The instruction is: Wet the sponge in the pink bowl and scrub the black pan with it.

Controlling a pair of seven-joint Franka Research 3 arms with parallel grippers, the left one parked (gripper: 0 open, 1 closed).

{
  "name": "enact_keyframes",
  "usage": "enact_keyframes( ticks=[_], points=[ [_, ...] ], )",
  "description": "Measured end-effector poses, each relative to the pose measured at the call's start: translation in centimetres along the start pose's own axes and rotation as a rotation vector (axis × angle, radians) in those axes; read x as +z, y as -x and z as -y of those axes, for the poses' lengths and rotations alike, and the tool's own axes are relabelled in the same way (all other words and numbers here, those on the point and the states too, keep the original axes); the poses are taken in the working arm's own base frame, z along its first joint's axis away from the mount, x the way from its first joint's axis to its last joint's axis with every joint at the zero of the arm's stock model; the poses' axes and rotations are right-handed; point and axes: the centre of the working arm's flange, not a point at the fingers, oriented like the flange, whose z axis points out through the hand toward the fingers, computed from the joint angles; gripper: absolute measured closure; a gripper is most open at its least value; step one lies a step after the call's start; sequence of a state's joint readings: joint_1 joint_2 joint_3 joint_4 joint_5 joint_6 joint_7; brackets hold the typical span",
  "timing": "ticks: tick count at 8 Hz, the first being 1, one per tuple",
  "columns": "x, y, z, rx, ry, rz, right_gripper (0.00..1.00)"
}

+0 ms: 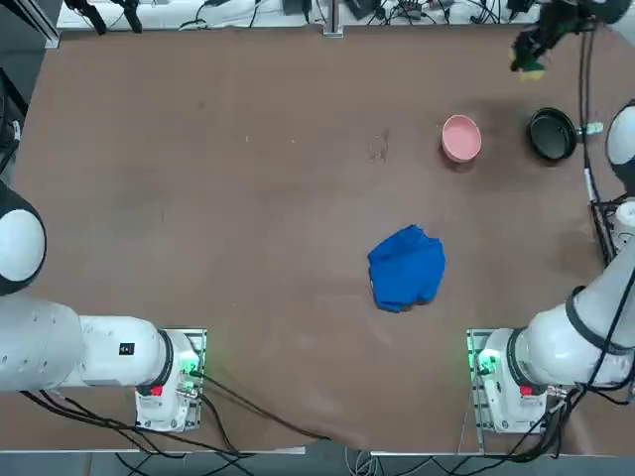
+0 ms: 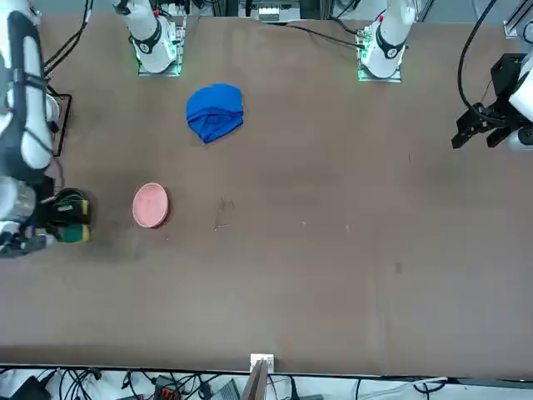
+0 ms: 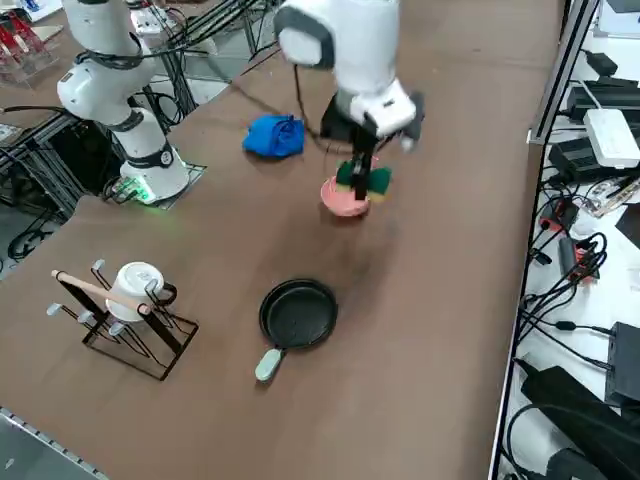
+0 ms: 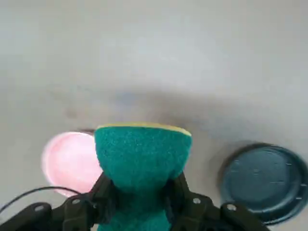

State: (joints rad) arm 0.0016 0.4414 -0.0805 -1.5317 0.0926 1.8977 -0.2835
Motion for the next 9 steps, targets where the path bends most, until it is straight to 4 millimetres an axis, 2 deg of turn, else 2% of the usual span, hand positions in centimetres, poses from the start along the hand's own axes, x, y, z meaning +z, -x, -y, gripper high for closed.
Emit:
enact_keyframes(
  ticks=[3, 5, 6, 8, 9],
  points=[
    [1.7, -1.6, 13.4, 0.029, 0.010, 0.008, 0.47],
    [4.0, -1.6, 22.1, 0.103, 0.015, -0.053, 0.47],
    [5.8, -1.2, 25.9, 0.132, 0.013, -0.077, 0.47],
    [9.7, -0.1, 30.9, 0.144, 0.019, -0.070, 0.47],
    [11.3, 0.2, 32.3, 0.133, 0.027, -0.054, 0.47]
  ],
)
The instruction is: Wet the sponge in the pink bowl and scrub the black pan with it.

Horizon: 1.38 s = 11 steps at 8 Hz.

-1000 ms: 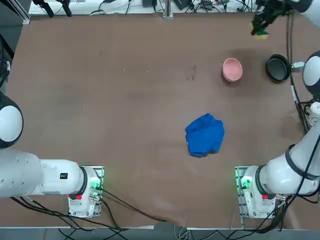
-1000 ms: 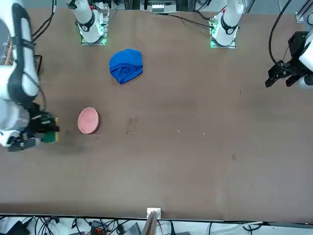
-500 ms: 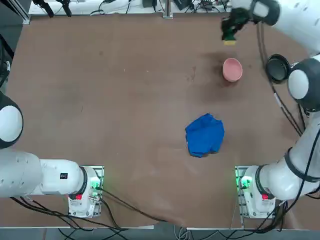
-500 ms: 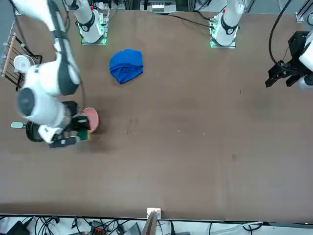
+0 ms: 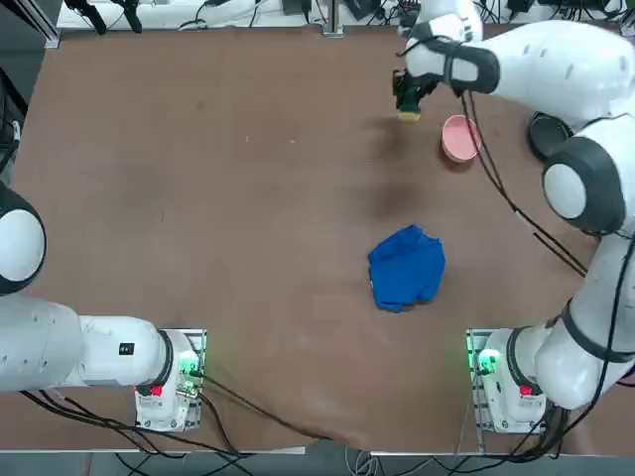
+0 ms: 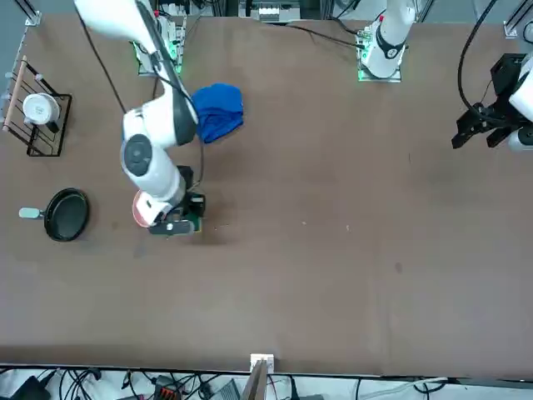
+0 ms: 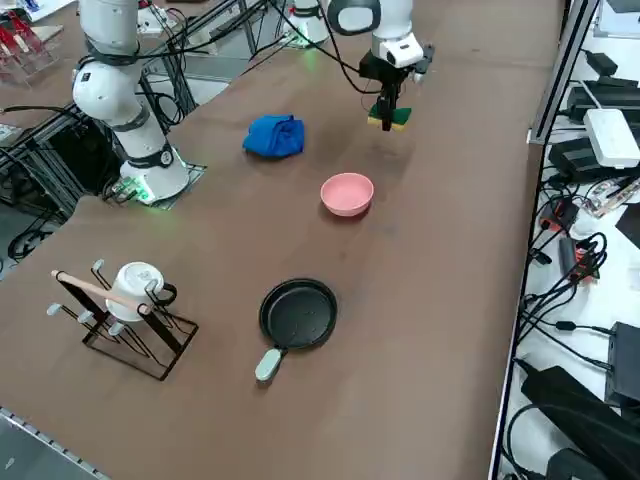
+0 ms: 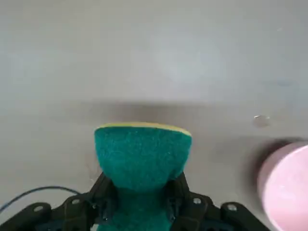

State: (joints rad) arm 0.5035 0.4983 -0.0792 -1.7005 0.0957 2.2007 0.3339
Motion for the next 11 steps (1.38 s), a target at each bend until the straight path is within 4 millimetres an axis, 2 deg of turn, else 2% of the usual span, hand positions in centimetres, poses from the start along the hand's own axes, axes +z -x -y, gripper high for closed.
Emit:
enact_keyframes(
  ticks=[4, 8, 9, 11],
  points=[
    [5.7, 2.2, 4.2, -0.067, 0.032, 0.052, 0.47],
    [10.0, 3.2, 6.0, -0.073, 0.045, 0.053, 0.47],
    [10.9, 3.3, 6.2, -0.069, 0.047, 0.051, 0.44],
    [11.4, 3.3, 6.1, -0.064, 0.050, 0.052, 0.41]
  ],
)
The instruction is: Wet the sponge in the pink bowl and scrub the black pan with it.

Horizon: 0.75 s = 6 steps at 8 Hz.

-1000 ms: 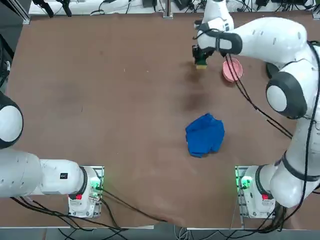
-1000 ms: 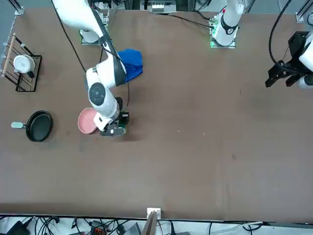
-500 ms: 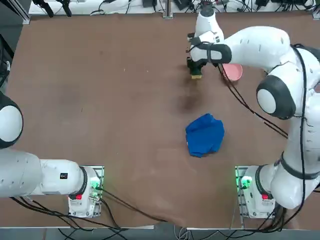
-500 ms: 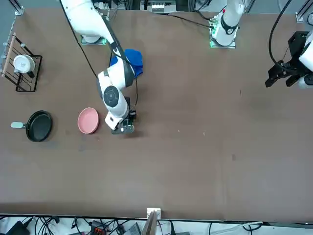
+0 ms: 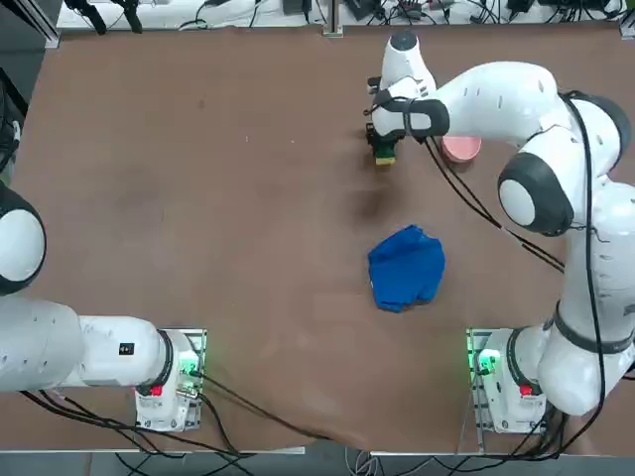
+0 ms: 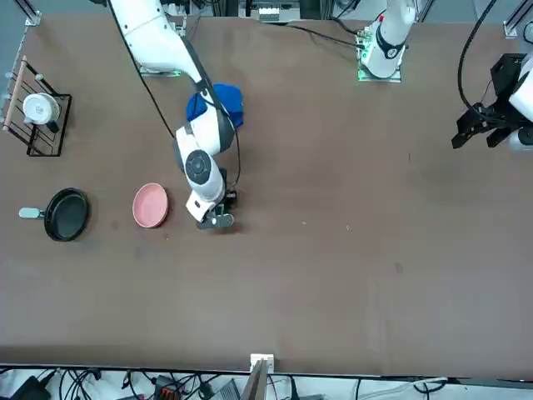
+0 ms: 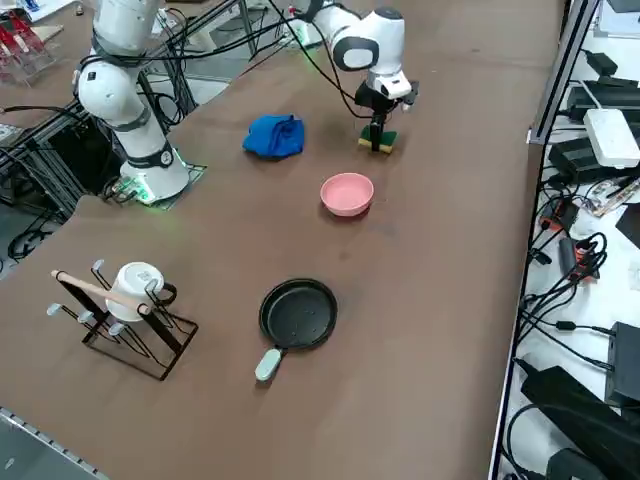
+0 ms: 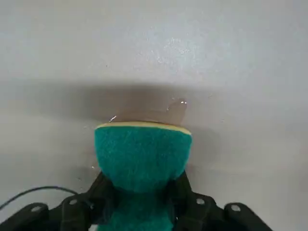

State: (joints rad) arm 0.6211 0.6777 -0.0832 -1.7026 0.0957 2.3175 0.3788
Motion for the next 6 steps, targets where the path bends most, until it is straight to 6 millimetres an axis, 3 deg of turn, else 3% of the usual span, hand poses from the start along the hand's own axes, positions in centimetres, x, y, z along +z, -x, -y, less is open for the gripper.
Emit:
enact_keyframes(
  ticks=[3, 4, 6],
  points=[
    [-0.03, -0.16, -0.32, 0.007, 0.003, -0.002, 0.21],
    [-0.05, -0.23, -0.47, 0.018, 0.004, -0.003, 0.05],
    [-0.21, -0.30, -0.33, 0.052, 0.002, -0.008, 0.00]
  ],
)
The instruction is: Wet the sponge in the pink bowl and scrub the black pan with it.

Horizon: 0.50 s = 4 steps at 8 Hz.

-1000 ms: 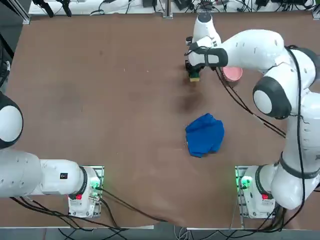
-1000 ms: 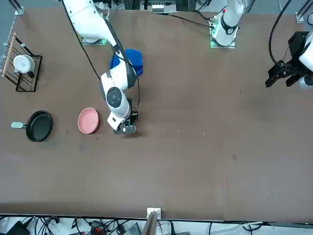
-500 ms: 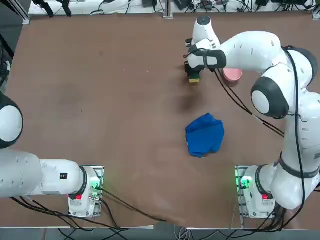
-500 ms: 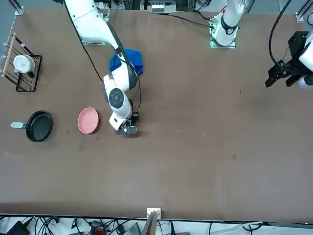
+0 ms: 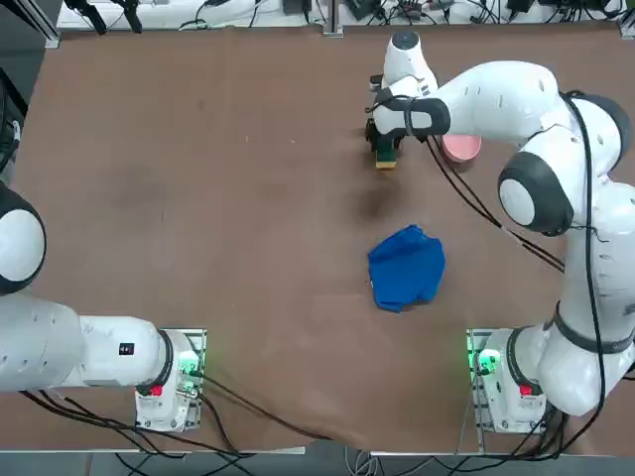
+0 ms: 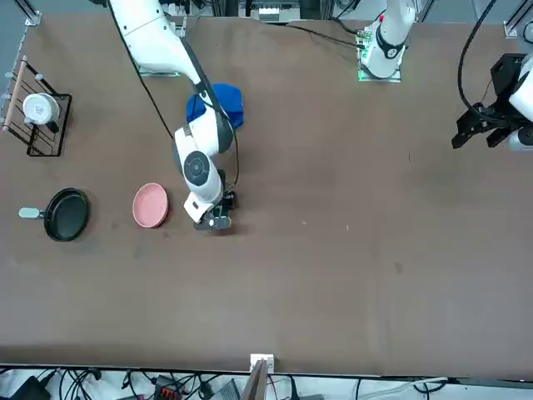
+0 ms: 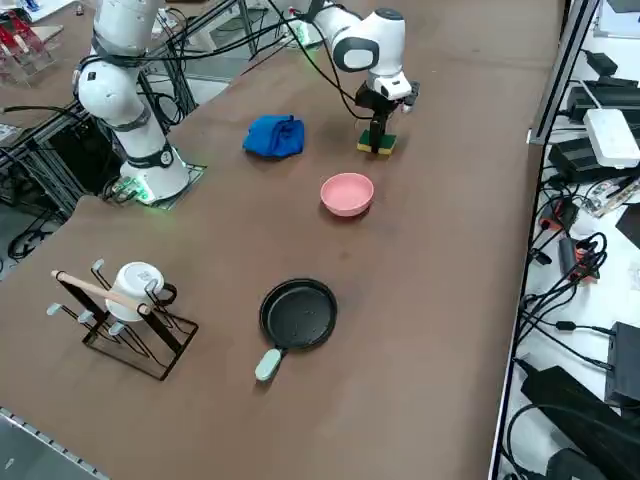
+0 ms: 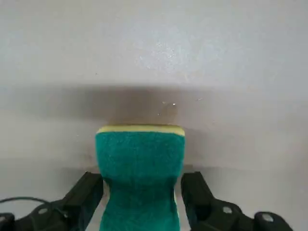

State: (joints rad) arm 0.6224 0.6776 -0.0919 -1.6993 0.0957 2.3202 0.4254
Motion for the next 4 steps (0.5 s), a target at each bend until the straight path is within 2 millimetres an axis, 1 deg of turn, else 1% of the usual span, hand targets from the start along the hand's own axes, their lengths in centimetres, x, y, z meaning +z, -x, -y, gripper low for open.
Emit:
enact_keyframes(
  ticks=[2, 3, 4],
  points=[
    [-0.8, -0.4, 0.3, 0.011, -0.011, -0.022, 0.00],
    [-2.1, -1.1, 0.3, 0.015, -0.022, -0.048, 0.00],
    [-4.2, -1.9, 0.1, 0.021, -0.037, -0.081, 0.00]
  ],
)
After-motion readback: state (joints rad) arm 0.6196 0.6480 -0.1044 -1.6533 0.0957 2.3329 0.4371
